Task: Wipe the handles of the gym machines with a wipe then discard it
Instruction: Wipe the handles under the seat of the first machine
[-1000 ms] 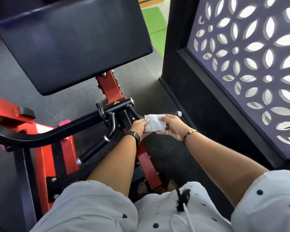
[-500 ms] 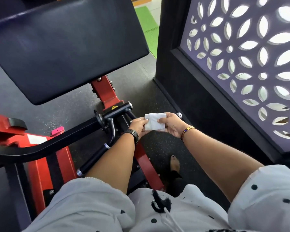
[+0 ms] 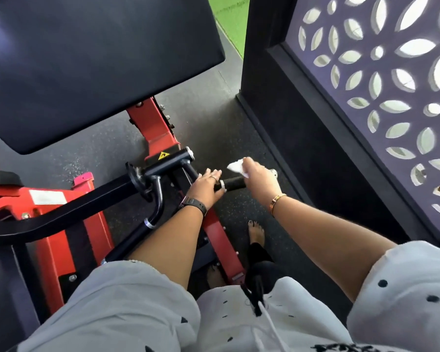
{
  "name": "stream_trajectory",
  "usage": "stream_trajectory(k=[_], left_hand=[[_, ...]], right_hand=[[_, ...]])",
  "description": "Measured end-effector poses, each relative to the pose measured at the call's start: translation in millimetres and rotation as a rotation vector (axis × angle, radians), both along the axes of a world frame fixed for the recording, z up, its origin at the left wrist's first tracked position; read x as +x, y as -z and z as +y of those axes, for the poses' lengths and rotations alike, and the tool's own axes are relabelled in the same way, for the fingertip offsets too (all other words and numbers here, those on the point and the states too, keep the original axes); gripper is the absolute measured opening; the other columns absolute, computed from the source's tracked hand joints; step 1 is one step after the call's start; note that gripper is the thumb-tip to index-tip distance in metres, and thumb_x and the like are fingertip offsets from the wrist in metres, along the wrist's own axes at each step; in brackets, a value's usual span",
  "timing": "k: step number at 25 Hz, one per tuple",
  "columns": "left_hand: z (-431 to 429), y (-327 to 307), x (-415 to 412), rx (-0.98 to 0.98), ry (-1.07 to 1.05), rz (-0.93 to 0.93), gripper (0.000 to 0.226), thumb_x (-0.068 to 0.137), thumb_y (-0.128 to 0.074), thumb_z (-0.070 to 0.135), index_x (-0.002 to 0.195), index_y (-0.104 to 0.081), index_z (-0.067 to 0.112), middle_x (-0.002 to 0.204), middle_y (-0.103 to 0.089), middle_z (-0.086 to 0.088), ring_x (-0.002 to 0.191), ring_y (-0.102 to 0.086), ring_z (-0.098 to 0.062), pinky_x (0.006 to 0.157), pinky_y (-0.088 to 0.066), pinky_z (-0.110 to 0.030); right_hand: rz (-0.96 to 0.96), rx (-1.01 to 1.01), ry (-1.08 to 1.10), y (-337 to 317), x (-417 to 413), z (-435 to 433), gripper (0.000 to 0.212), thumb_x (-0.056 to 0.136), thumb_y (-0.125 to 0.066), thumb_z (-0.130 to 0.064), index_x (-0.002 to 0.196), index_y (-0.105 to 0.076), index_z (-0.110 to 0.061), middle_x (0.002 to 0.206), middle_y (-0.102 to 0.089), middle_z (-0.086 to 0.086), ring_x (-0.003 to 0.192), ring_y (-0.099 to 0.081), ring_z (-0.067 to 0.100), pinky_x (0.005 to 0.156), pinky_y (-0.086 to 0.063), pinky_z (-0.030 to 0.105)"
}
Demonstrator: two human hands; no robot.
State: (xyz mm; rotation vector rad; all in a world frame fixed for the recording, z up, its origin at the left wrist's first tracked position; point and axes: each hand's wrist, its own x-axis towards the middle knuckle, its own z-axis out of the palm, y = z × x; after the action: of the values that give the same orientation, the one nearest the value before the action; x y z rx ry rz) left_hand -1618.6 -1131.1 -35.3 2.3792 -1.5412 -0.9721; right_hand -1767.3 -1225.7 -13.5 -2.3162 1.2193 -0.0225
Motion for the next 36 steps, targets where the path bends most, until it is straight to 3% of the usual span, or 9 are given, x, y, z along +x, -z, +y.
stream_trajectory(k=[2,4,7,11,16,19,24,30,36], left_hand=[[-5.4,7.1,-7.9,0.068,0.061,-0.006,0.065,0.091,-0.062,0.030,0.147,-0.034,0.012,0.155,-0.028,-0.011,0.144,-0.021,-0.029,0.115,-0.013,-0.030],[-9.0,10.8,-13.7,0.121,0.074,-0.034,0.062,0.092,-0.061,0.028,0.146,-0.035,0.014,0.155,-0.029,-0.012,0.142,-0.025,-0.032,0.114,-0.018,-0.033],[-14.2,13.4,-12.4,0.104,0.047,-0.054,0.050,0.094,-0.054,0.021,0.143,-0.042,0.018,0.150,-0.039,-0.005,0.140,-0.032,-0.027,0.114,-0.022,-0.033],[-19.8,7.3,-10.4,0.111,-0.020,-0.047,0.047,0.092,-0.061,0.025,0.138,-0.050,0.026,0.138,-0.054,0.001,0.126,-0.049,-0.025,0.104,-0.039,-0.035],[-21.2,1.6,-11.4,0.106,-0.048,-0.101,0.038,0.090,-0.060,0.025,0.127,-0.059,0.032,0.118,-0.066,-0.007,0.109,-0.059,-0.031,0.086,-0.047,-0.034],[-20.2,2.1,-11.4,0.109,-0.070,-0.080,0.042,0.090,-0.061,0.025,0.131,-0.057,0.032,0.124,-0.064,-0.004,0.113,-0.058,-0.029,0.092,-0.046,-0.034],[-21.6,4.5,-15.1,0.120,-0.129,-0.048,0.046,0.089,-0.064,0.025,0.134,-0.054,0.029,0.128,-0.062,-0.005,0.118,-0.056,-0.027,0.099,-0.044,-0.035],[-22.5,5.4,-17.4,0.104,-0.158,-0.054,0.042,0.090,-0.061,0.022,0.131,-0.057,0.029,0.124,-0.064,-0.007,0.115,-0.057,-0.028,0.096,-0.045,-0.034],[-23.7,8.1,-19.3,0.099,-0.168,-0.057,0.042,0.090,-0.062,0.021,0.132,-0.057,0.027,0.123,-0.064,-0.008,0.116,-0.056,-0.029,0.096,-0.043,-0.033]], right_hand=[[-0.006,-0.012,-0.153,15.6,-1.9,14.0,0.028,0.087,-0.046,0.001,0.112,-0.047,-0.011,0.108,-0.062,0.011,0.097,-0.062,0.034,0.070,-0.043,0.039],[-0.006,0.019,-0.271,30.4,-6.6,26.3,0.050,0.088,-0.045,0.004,0.135,-0.041,-0.013,0.137,-0.050,0.009,0.126,-0.048,0.028,0.094,-0.040,0.035],[0.104,-0.036,-0.476,42.0,-24.2,21.5,0.071,0.087,-0.037,0.006,0.151,-0.018,-0.019,0.157,-0.018,0.002,0.146,-0.012,0.018,0.118,-0.009,0.034],[0.258,-0.113,-0.471,45.1,-39.5,0.6,0.072,0.090,-0.035,0.004,0.151,-0.009,-0.021,0.159,-0.011,0.002,0.147,-0.005,0.020,0.118,0.004,0.041],[0.176,-0.046,-0.420,46.7,1.6,21.1,0.064,0.092,-0.031,0.002,0.151,-0.010,-0.010,0.158,-0.013,0.008,0.147,-0.005,0.023,0.119,0.002,0.038],[0.191,-0.103,-0.490,47.2,-24.3,24.9,0.061,0.094,-0.026,-0.001,0.151,-0.005,-0.009,0.159,-0.007,0.008,0.147,-0.001,0.023,0.119,0.003,0.037],[0.338,-0.090,-0.177,42.4,-2.4,14.6,0.051,0.099,-0.028,-0.008,0.147,-0.014,0.000,0.153,-0.021,0.018,0.143,-0.013,0.034,0.119,-0.005,0.044],[0.240,-0.175,-0.572,47.4,-36.3,28.5,0.060,0.094,-0.017,-0.008,0.151,0.002,-0.011,0.159,0.001,0.009,0.146,0.003,0.026,0.119,0.003,0.040],[0.278,-0.092,-0.244,49.9,-0.1,19.2,0.053,0.096,-0.026,-0.007,0.149,-0.016,-0.005,0.155,-0.020,0.015,0.144,-0.011,0.032,0.119,-0.007,0.043]])
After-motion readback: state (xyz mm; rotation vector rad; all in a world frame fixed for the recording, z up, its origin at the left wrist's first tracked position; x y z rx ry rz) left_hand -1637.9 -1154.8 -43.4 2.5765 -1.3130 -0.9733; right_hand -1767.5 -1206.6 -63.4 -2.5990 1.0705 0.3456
